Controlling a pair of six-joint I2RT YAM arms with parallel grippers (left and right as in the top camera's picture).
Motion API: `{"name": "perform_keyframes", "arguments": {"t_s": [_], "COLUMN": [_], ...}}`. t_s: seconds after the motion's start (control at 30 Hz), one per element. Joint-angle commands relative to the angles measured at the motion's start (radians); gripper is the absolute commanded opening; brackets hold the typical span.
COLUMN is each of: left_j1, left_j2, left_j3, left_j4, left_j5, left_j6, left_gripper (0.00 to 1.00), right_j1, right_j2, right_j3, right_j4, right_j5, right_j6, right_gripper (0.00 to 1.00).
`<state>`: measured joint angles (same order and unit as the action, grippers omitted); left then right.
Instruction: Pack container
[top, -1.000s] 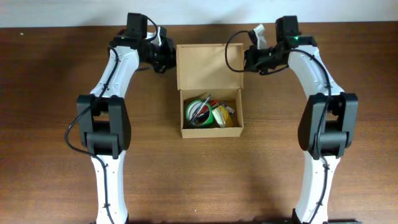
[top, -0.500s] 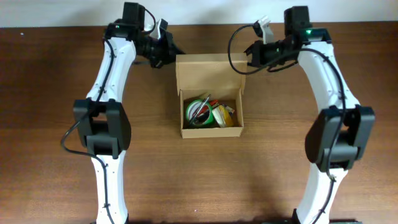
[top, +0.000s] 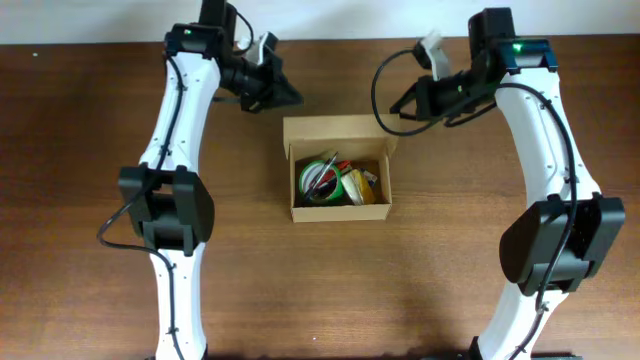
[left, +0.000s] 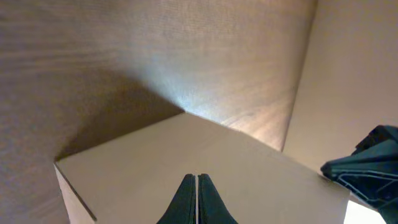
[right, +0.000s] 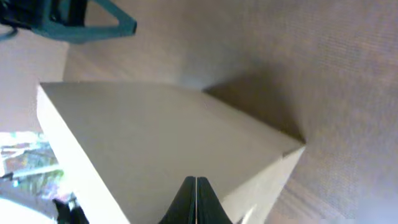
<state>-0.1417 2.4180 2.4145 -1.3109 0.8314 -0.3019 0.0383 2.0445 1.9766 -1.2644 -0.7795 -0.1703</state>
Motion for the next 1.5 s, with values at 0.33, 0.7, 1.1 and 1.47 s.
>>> {"name": "perform_keyframes", "arguments": {"t_s": [0.33, 0.7, 1.1, 1.47], "left_j1": [-0.016, -0.016, -0.017, -0.017], "left_j2": [0.0, 0.0, -0.008, -0.008], "left_j3": [0.171, 0.367, 0.378, 0.378], "left_j4": [-0.189, -0.365, -0.377, -0.377], "left_j5": [-0.262, -0.567, -0.645, -0.649], "left_j6": [0.14, 0.135, 0.135, 0.135], "left_gripper": [0.01, 0.02, 0.02, 0.02], "right_j1": [0.256, 0.428, 0.447, 0.473], "right_j2": [-0.144, -0.129, -0.111, -0.111], "right_j3": [0.016, 0.005, -0.196, -0.409], "right_j4": [-0.098, -0.085, 0.03, 0.193], "right_j5": [0.494, 0.654, 0.658, 0.659], "right_j6": [-0.05, 0.034, 0.103, 0.146], "right_gripper": [0.04, 0.03, 0.04, 0.04]}}
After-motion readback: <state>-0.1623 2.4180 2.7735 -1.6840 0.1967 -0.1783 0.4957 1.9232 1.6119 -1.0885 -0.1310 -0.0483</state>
